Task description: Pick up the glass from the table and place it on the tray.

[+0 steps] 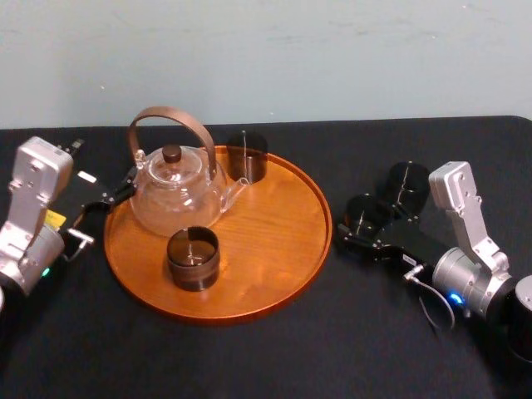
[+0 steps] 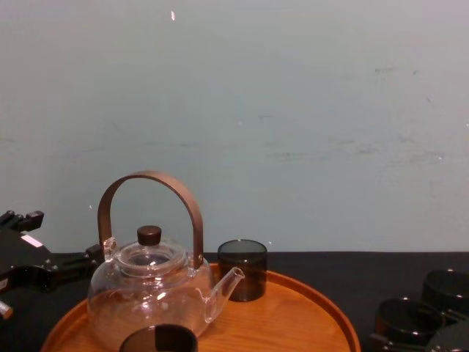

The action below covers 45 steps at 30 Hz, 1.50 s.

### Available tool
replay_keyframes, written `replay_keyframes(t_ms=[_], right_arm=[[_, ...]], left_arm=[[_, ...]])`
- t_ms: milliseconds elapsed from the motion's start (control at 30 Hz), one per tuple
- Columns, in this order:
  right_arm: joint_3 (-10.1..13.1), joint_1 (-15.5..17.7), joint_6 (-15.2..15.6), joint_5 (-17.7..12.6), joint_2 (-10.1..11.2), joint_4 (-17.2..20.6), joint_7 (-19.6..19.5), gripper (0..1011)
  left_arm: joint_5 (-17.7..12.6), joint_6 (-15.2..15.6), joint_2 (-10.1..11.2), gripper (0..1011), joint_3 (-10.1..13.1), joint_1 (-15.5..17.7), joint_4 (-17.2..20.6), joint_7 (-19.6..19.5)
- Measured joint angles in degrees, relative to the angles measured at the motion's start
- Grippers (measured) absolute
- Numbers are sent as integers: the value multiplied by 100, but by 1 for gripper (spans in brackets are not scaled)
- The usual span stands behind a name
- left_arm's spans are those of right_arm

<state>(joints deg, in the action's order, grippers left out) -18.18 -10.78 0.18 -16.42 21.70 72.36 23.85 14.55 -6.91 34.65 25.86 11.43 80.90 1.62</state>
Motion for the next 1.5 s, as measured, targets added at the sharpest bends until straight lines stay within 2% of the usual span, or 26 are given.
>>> replay_keyframes(t_ms=[300,500,1167,1500], right_arm=[[4,4,3,-3,4,10,-8,997],[6,8,6,-5,7,14,-13,905],[10,16,11,-28,11,27,-12,905],[44,121,31,-100,117,308,79,905]], left_arm=[[0,0,0,1002,0,0,0,0],[0,0,0,1001,0,0,0,0],[0,0,0,1001,0,0,0,0],[0,0,0,1001,0,0,0,0]])
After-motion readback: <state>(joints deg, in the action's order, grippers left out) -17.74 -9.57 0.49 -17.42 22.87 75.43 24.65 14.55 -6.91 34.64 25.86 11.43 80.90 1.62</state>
